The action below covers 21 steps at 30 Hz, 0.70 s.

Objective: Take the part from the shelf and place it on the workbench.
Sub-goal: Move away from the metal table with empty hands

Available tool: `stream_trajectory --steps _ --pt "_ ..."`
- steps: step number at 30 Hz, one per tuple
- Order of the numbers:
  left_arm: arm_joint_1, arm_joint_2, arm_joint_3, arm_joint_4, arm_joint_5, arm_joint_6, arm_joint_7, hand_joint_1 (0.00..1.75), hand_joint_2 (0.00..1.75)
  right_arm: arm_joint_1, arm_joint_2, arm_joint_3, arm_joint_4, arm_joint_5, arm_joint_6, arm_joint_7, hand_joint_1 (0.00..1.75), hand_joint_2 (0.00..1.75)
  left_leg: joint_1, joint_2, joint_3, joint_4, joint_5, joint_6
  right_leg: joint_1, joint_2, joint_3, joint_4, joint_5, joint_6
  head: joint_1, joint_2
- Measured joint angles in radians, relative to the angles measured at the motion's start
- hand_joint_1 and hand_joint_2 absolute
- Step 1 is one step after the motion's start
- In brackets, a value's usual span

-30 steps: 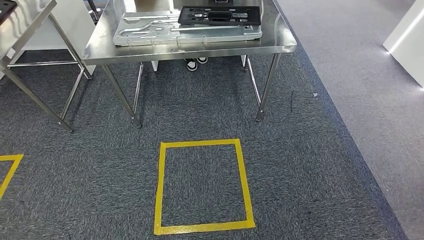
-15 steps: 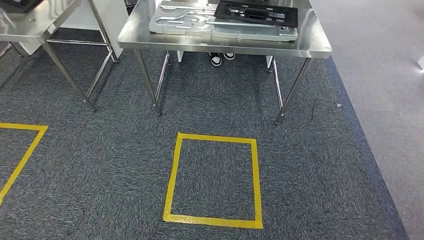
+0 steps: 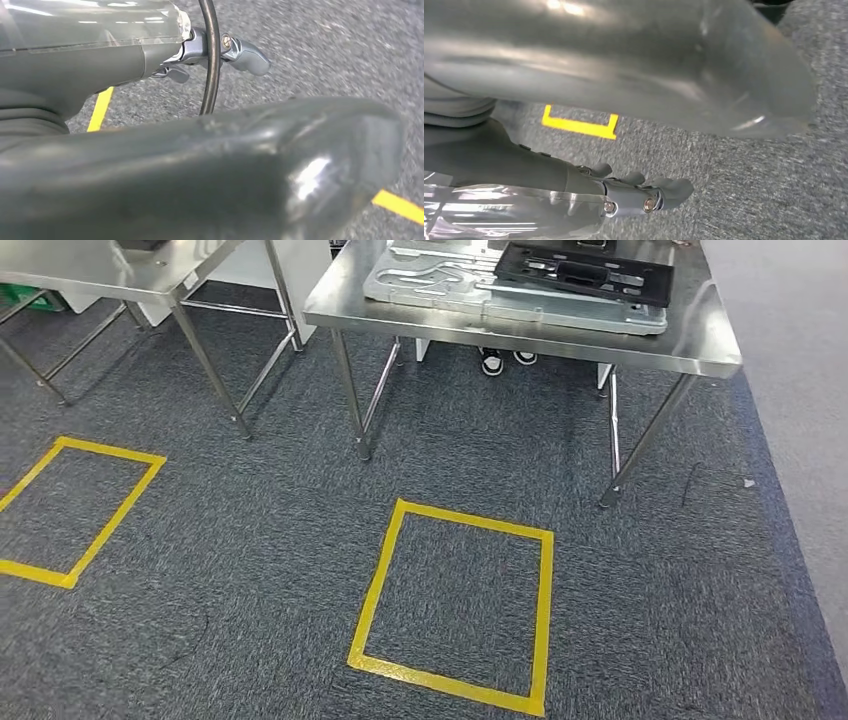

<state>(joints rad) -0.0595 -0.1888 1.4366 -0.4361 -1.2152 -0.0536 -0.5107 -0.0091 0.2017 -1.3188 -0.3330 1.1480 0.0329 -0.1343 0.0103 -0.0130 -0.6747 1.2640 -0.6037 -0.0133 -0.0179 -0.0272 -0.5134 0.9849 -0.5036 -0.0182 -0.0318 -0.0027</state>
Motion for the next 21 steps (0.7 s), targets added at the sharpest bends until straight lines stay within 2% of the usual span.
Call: stream_trajectory --steps 1,2,3,5,6,7,9,10,11,12,14,15,16,17,18,19,21 --pt "0.001 0.001 0.000 0.000 0.000 0.001 0.000 0.00 0.00 -0.001 0.000 0.000 0.003 0.001 0.000 0.002 0.00 0.00 0.002 0.004 -0.008 0.023 -0.001 -0.002 0.001 -0.013 -0.001 0.001 -0.001 0.000 0.000 0.000" --pt "0.002 0.003 0.000 0.001 0.000 0.001 0.000 0.00 0.00 -0.002 0.000 0.000 0.006 0.001 0.000 0.003 0.00 0.00 0.003 0.009 0.004 0.006 0.016 -0.003 0.001 -0.025 -0.001 0.003 -0.002 0.001 0.000 0.000" --pt "0.003 0.005 0.000 0.001 0.000 0.002 0.000 0.00 0.00 -0.003 0.000 0.000 0.009 0.001 0.000 0.004 0.00 0.00 0.004 0.017 0.036 -0.050 0.048 -0.003 0.001 -0.037 0.000 0.005 -0.004 0.002 0.000 0.000" --pt "0.000 0.009 0.000 0.002 0.000 0.003 0.000 0.00 0.00 -0.006 0.000 0.000 0.015 0.002 0.000 0.006 0.00 0.00 0.000 0.055 0.111 -0.192 0.099 0.002 0.003 -0.058 0.003 0.009 -0.010 0.010 0.000 0.000" --pt "-0.001 0.010 0.000 0.003 0.001 0.005 0.001 0.00 0.00 -0.007 0.000 0.000 0.018 0.002 0.000 0.006 0.00 0.00 -0.002 0.068 0.133 -0.236 0.110 0.007 0.006 -0.067 0.005 0.011 -0.012 0.014 0.000 0.000" --pt "-0.001 0.012 0.000 0.005 0.001 0.006 0.001 0.00 0.00 -0.009 -0.001 0.000 0.020 0.003 0.000 0.006 0.00 0.00 -0.005 0.075 0.141 -0.256 0.111 0.011 0.008 -0.075 0.007 0.011 -0.013 0.019 0.000 0.000" --pt "0.001 0.015 0.000 0.009 0.002 0.010 0.004 0.00 0.00 -0.014 -0.001 0.000 0.023 0.006 -0.001 0.006 0.00 0.00 -0.008 0.056 0.137 -0.259 0.115 0.021 0.010 -0.090 0.011 0.009 -0.013 0.030 0.000 0.000" --pt "0.003 0.016 0.000 0.010 0.002 0.012 0.005 0.00 0.00 -0.017 -0.001 0.000 0.025 0.007 -0.001 0.006 0.00 0.00 -0.007 0.046 0.137 -0.262 0.119 0.028 0.008 -0.085 0.012 0.012 -0.018 0.036 0.000 0.000" --pt "0.003 0.017 0.000 0.012 0.002 0.014 0.005 0.00 0.00 -0.018 -0.002 0.000 0.027 0.008 -0.001 0.006 0.00 0.00 -0.005 0.037 0.137 -0.266 0.124 0.035 0.006 -0.068 0.006 0.028 -0.033 0.041 0.000 0.000" --pt "0.002 0.018 0.000 0.014 0.003 0.015 0.006 0.00 0.00 -0.018 -0.002 0.000 0.028 0.009 -0.001 0.007 0.00 0.00 -0.002 0.027 0.137 -0.270 0.129 0.042 0.004 -0.043 -0.010 0.065 -0.059 0.044 0.001 0.000" --pt "-0.001 0.020 0.000 0.017 0.003 0.019 0.005 0.00 0.00 -0.016 -0.003 0.000 0.032 0.010 -0.002 0.007 0.00 0.00 -0.003 0.008 0.132 -0.270 0.134 0.050 0.002 0.008 -0.070 0.191 -0.129 0.047 0.001 0.000" --pt "-0.002 0.022 0.000 0.019 0.003 0.020 0.002 0.00 0.00 -0.016 -0.004 0.000 0.034 0.011 -0.002 0.007 0.00 0.00 -0.005 -0.003 0.129 -0.270 0.136 0.052 0.002 0.018 -0.101 0.253 -0.152 0.047 0.001 0.000" --pt "-0.002 0.023 0.000 0.021 0.003 0.020 -0.001 0.00 0.00 -0.015 -0.005 0.000 0.035 0.011 -0.004 0.007 0.00 0.00 -0.007 -0.015 0.128 -0.269 0.136 0.053 0.003 0.022 -0.120 0.288 -0.155 0.046 0.000 0.000" --pt "-0.002 0.026 0.000 0.025 0.003 0.021 -0.006 0.00 0.00 -0.015 -0.006 0.000 0.037 0.011 -0.006 0.007 0.00 0.00 -0.009 -0.029 0.128 -0.267 0.137 0.053 0.004 0.024 -0.121 0.285 -0.136 0.044 0.000 0.000" --pt "-0.002 0.028 -0.001 0.028 0.003 0.022 -0.010 0.00 0.00 -0.015 -0.006 0.000 0.039 0.011 -0.010 0.005 0.00 0.00 -0.011 -0.043 0.129 -0.266 0.137 0.053 0.004 0.030 -0.105 0.243 -0.101 0.039 0.000 0.000" --pt "-0.003 0.031 -0.001 0.032 0.003 0.025 -0.013 0.00 0.00 -0.015 -0.008 0.000 0.040 0.012 -0.013 0.001 0.00 0.00 -0.012 -0.056 0.129 -0.264 0.137 0.053 0.005 0.045 -0.076 0.176 -0.058 0.033 0.000 0.000" --pt "-0.007 0.038 -0.003 0.042 0.001 0.033 -0.017 0.00 0.00 -0.015 -0.012 0.000 0.043 0.013 -0.016 -0.012 0.00 0.00 -0.014 -0.081 0.126 -0.260 0.137 0.048 0.006 0.093 -0.027 0.058 -0.009 0.019 0.000 0.000"
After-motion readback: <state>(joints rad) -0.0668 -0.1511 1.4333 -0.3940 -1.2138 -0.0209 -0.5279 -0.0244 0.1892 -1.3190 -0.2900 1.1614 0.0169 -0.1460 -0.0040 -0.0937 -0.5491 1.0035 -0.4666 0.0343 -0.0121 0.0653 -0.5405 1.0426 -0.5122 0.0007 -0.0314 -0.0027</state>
